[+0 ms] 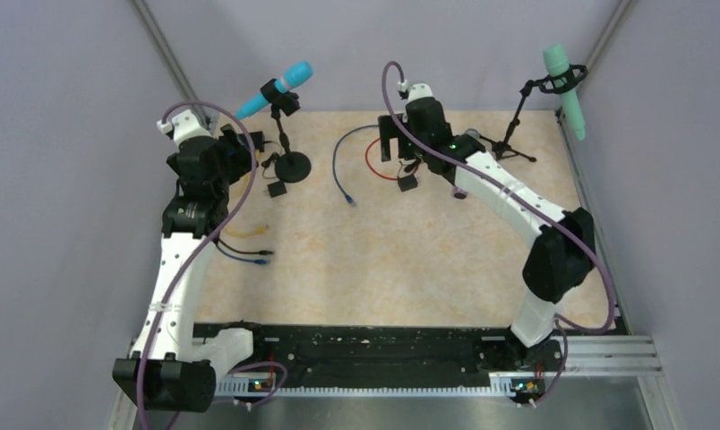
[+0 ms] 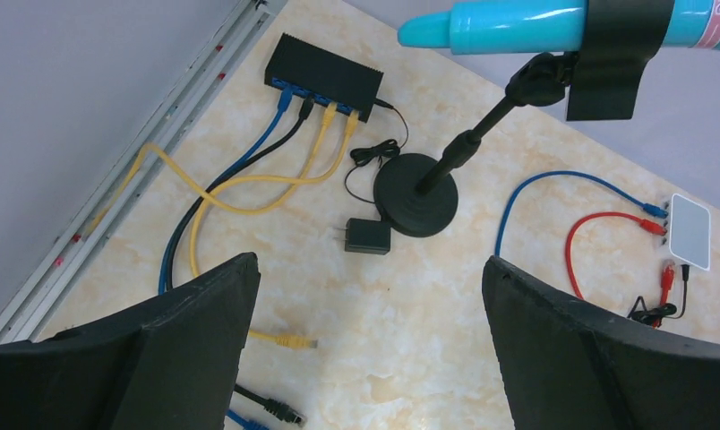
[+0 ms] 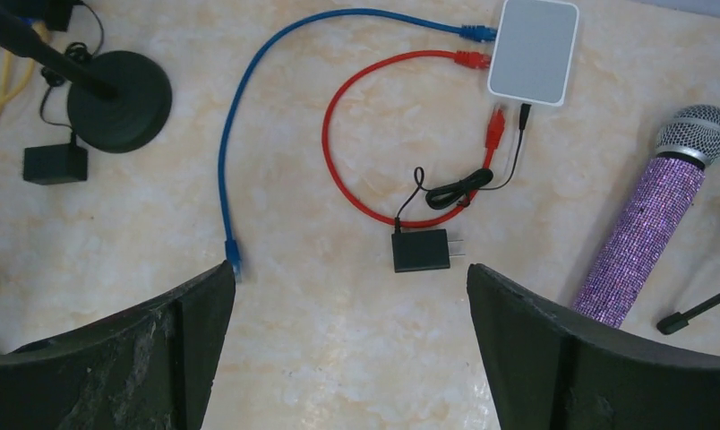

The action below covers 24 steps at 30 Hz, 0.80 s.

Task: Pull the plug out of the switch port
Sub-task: Move the connector to the center of the board.

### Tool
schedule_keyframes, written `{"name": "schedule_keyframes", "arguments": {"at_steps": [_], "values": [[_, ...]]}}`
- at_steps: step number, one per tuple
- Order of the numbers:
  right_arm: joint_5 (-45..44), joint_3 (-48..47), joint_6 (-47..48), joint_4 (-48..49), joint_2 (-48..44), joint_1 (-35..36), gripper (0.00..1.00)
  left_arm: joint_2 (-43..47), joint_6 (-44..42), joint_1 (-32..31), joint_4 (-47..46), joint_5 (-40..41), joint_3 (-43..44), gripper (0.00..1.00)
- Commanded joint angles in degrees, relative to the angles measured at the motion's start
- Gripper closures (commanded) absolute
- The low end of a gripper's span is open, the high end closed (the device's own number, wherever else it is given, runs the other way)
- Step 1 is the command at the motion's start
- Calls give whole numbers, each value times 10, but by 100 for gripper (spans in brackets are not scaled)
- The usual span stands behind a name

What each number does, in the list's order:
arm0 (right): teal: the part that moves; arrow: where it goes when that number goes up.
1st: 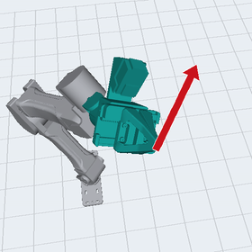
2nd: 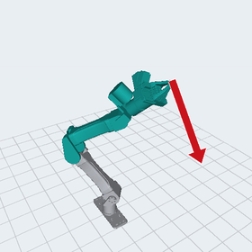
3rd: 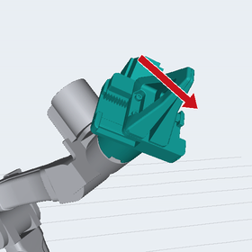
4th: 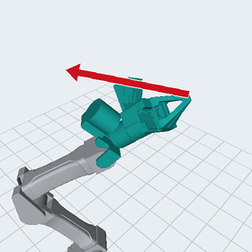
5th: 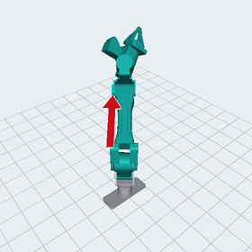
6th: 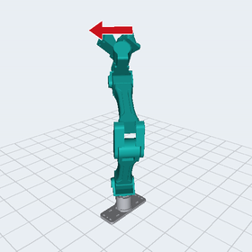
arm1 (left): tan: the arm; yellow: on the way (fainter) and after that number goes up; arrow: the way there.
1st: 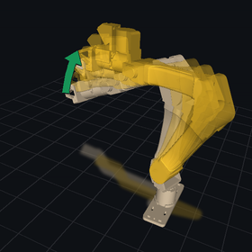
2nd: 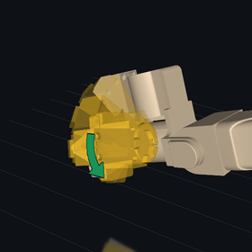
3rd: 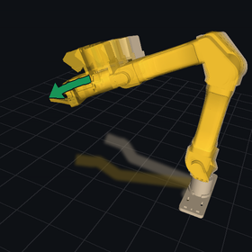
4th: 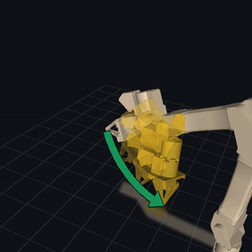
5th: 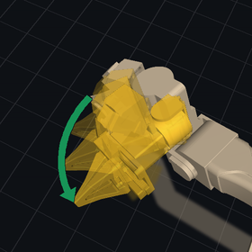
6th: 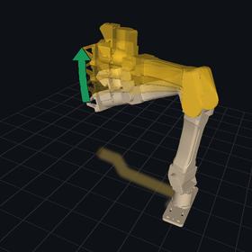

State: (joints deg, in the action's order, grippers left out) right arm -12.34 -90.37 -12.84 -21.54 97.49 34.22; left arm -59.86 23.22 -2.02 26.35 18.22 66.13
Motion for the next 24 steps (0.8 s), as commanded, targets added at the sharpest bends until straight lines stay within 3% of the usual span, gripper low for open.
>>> {"name": "schedule_keyframes", "arguments": {"at_steps": [1,8,12,15,20,24], "values": [[-47,-84,9,-110,58,-3,1,-24,0,2,-3,-18,30,1],[-42,-90,-15,-104,88,-15,1,9,3,3,-17,-14,-45,1],[30,-115,-91,-90,120,-51,2,34,-5,3,-3,-13,-62,1],[57,-146,-132,-87,166,-66,5,51,-4,2,-4,-16,-77,1],[125,-219,-134,-84,255,-65,13,78,2,3,14,-46,-94,1],[150,-274,-133,-95,322,-55,14,113,2,3,23,-42,-124,1]]}}
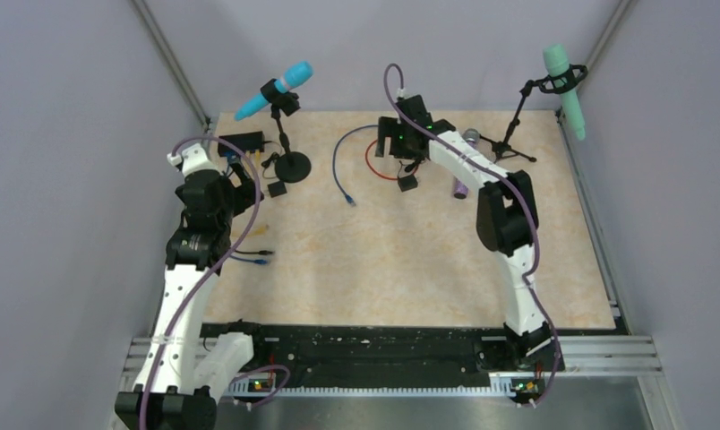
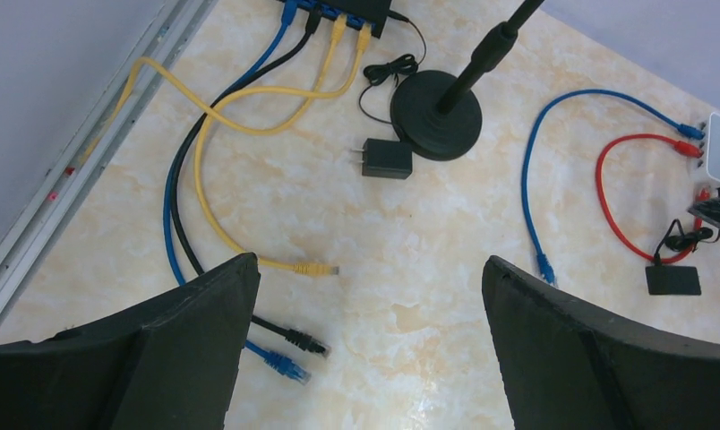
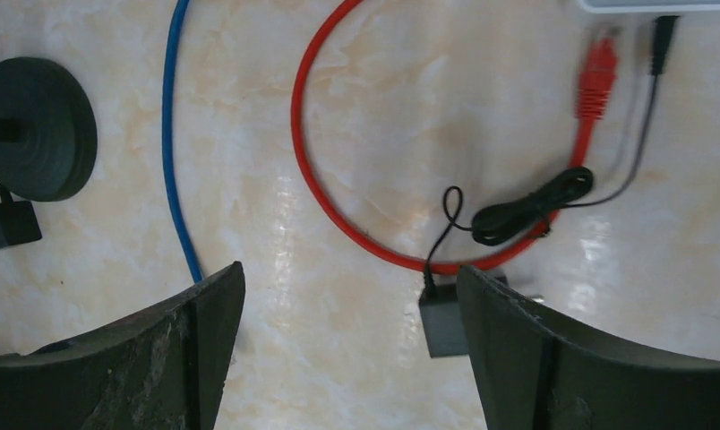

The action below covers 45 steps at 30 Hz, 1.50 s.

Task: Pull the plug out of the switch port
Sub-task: Move the connector to the center of the board.

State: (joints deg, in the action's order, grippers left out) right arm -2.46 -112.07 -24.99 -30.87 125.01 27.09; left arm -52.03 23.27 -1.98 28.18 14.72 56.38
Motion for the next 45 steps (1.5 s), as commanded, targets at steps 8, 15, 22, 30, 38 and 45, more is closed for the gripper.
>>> {"name": "schedule_keyframes", "arguments": {"at_steps": [8,15,22,30,38,45], "values": [[18,-133,83,-18,120,83,14,73,1,2,24,-1,-56,1],[-9,-128,125,-12,137,121,12,96,-2,2,38,11,-67,1],[-24,-120,170,-8,154,156,24,99,-15,2,33,23,-66,1],[-30,-78,187,7,141,168,40,84,-25,2,28,27,-60,1],[-18,-17,187,35,124,169,58,73,-30,2,19,23,-61,1],[-23,72,189,49,80,169,84,57,-26,2,17,13,-63,1]]}}
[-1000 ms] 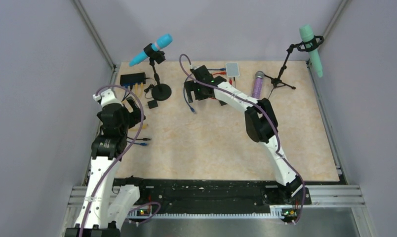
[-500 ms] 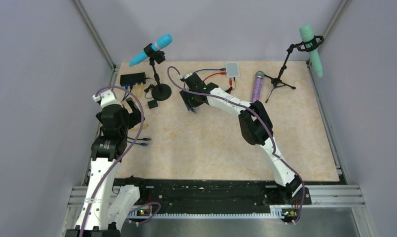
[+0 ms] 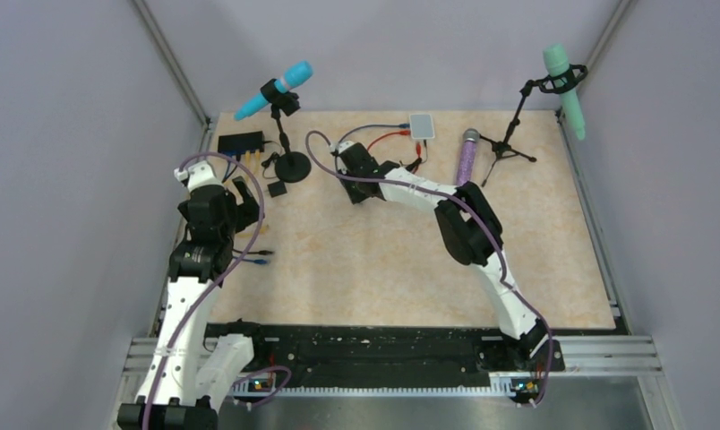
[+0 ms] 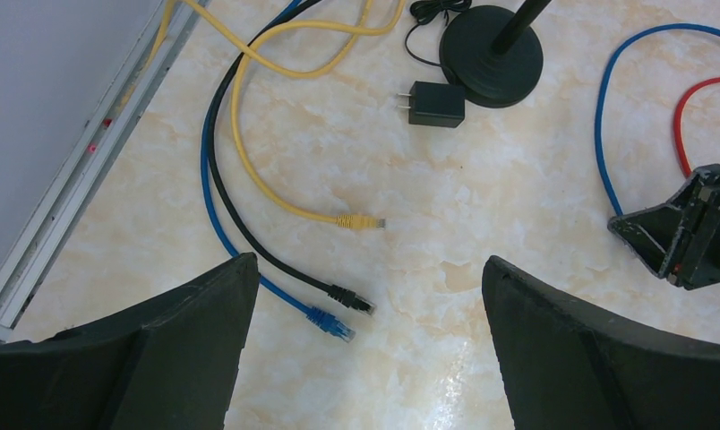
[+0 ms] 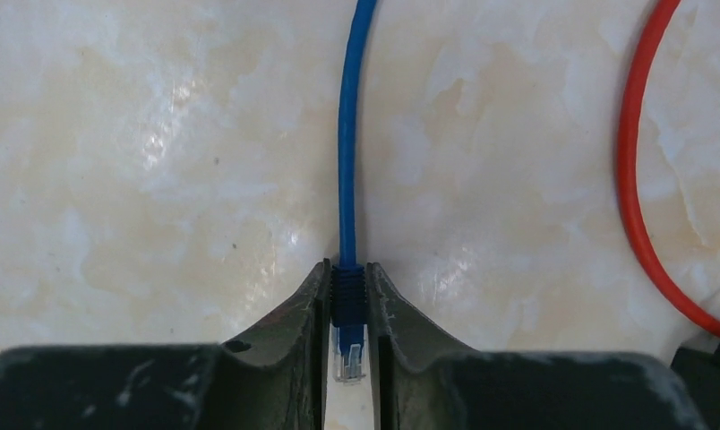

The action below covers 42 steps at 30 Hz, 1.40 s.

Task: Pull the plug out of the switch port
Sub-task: Move the connector to the center of the board.

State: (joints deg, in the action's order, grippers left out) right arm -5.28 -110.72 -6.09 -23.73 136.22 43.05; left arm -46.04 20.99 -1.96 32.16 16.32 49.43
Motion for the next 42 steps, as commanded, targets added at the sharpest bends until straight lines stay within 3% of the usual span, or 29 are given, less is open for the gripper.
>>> {"name": "schedule_keyframes", "arguments": {"at_steps": [1,7,14,18,20,21,24,28,31,35,42], "values": [[10,78,2,-19,-44,9,87,-3,-1,2,-23,-5,6,1],[65,234,1,25,-145,9,94,-9,5,2,-31,-12,5,1],[146,486,-34,83,-282,9,99,-24,-6,2,-36,-15,14,1],[191,586,-39,94,-357,9,92,-39,-11,2,-41,-23,19,1],[183,608,-36,85,-397,9,75,-46,-15,2,-43,-29,25,1],[172,609,-35,80,-416,9,64,-50,-17,2,-42,-33,28,1],[108,578,-35,68,-463,9,47,-56,-18,2,-41,-38,35,1],[-24,508,-72,91,-473,8,32,-52,-12,2,-33,-40,34,1],[-88,428,-91,87,-428,3,29,-39,-4,2,-21,-44,31,2],[-180,304,-127,30,-323,-10,17,-10,0,2,-16,-47,20,2],[-114,112,-187,-65,-152,-54,17,29,-1,2,0,-28,4,1]]}}
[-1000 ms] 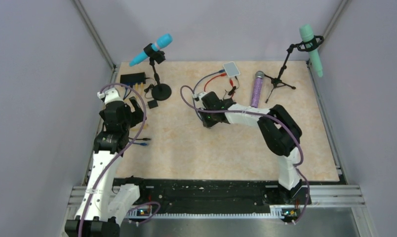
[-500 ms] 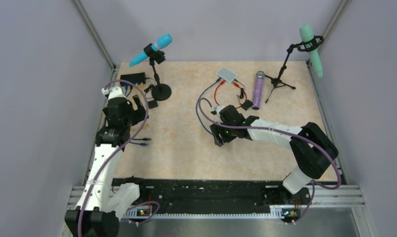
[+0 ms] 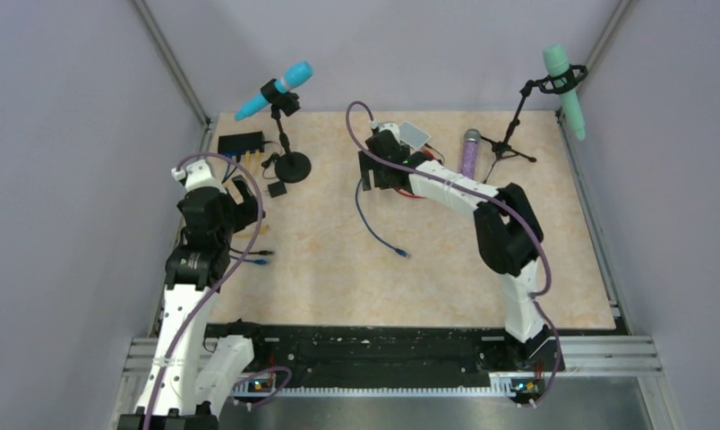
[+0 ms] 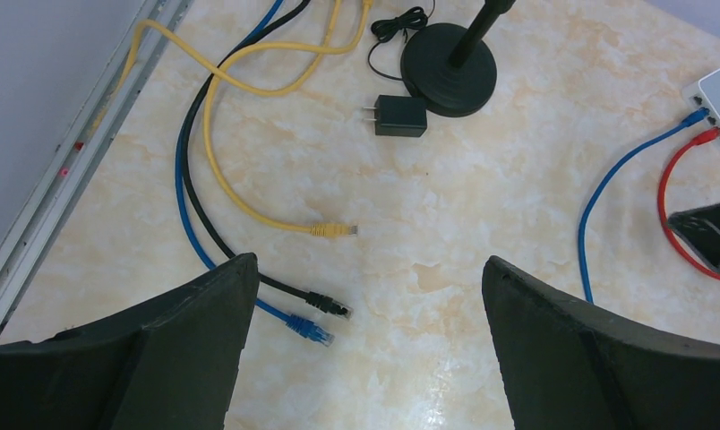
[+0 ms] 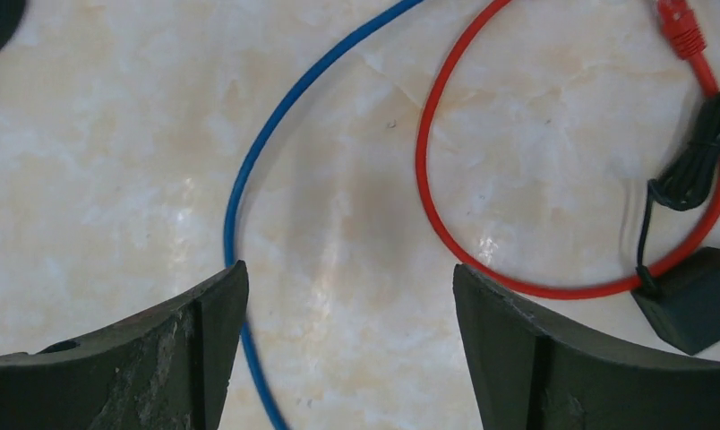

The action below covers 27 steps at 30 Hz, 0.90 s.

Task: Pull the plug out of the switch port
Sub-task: Move the connector to the center of the board.

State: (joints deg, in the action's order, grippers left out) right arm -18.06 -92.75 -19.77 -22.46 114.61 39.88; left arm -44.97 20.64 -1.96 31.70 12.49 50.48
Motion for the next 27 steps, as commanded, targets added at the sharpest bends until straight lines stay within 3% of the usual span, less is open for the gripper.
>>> {"name": "schedule_keyframes", "arguments": {"at_steps": [1,6,18,23,27], "values": [[21,-81,-54,-76,76,-23,18,23,4,2,6,12,-9,1],[64,-134,-72,-72,130,-24,24,33,9,2,11,13,-13,1],[158,-179,-91,-22,179,-20,26,34,23,2,10,-1,-21,1],[152,-207,-81,-21,210,-9,27,34,25,2,7,-2,-21,1],[128,-212,-60,-28,221,-1,36,33,21,2,6,2,-20,1]]}}
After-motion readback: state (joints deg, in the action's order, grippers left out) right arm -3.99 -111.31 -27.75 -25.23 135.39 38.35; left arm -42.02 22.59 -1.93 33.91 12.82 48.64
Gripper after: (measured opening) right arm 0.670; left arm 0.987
